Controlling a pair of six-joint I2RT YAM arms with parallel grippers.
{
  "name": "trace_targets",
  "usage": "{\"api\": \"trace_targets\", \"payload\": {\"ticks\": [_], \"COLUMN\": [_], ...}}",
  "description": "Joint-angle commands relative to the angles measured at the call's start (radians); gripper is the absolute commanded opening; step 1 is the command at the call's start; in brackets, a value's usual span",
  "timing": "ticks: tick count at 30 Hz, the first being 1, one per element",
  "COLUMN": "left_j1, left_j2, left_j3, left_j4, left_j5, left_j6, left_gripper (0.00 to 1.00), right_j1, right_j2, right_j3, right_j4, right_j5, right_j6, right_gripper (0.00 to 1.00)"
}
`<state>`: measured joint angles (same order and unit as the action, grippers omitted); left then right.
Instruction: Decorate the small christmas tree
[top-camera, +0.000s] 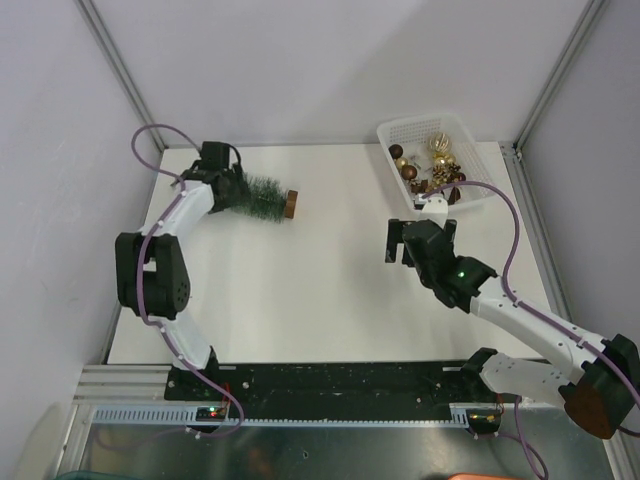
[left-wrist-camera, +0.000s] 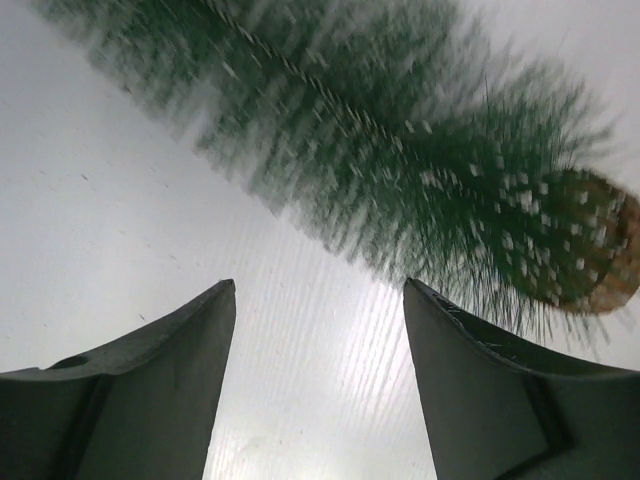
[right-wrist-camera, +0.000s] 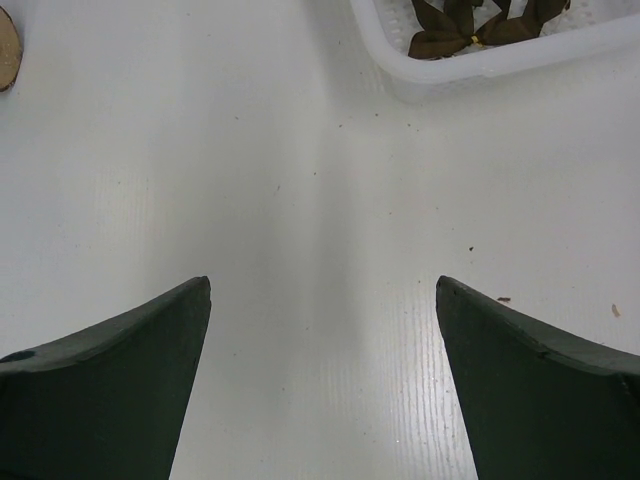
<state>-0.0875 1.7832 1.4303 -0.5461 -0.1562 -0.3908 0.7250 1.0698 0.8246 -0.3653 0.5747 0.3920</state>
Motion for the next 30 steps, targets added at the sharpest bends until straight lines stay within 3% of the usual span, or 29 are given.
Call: {"api": "trace_targets", "payload": {"ticks": [1,7,17,30], "left_j1": [-0.091,-0.179,-0.174,-0.107], "left_j2": [-0.052,0.051,0.234,0.144], "left_j3": [-0.043,0.069,0.323,0.262], "left_j4": [-0.022,-0.024,-0.026,-0.022], "left_j5": [-0.006,0.039,0.028,0.073], "left_j6": [0.027,0.000,-0.050,-0.109], "left_gripper": [0.73,0.78,0.83,0.76], "right_j1": [0.001,0.002,0.003,0.010], "right_j2": [0.007,0.006,0.005,0.039], "right_j3": [-0.011,-0.022,-0.064,-0.090], "right_j4": [0.063,0.058,0.069,0.097], "right_j5": [-0.010,-0.018,-0.037,-0.072], "right_j6": [0.018,0.032,0.037,0.047], "right_gripper": [0.99,0.99,0.99,0.99]}}
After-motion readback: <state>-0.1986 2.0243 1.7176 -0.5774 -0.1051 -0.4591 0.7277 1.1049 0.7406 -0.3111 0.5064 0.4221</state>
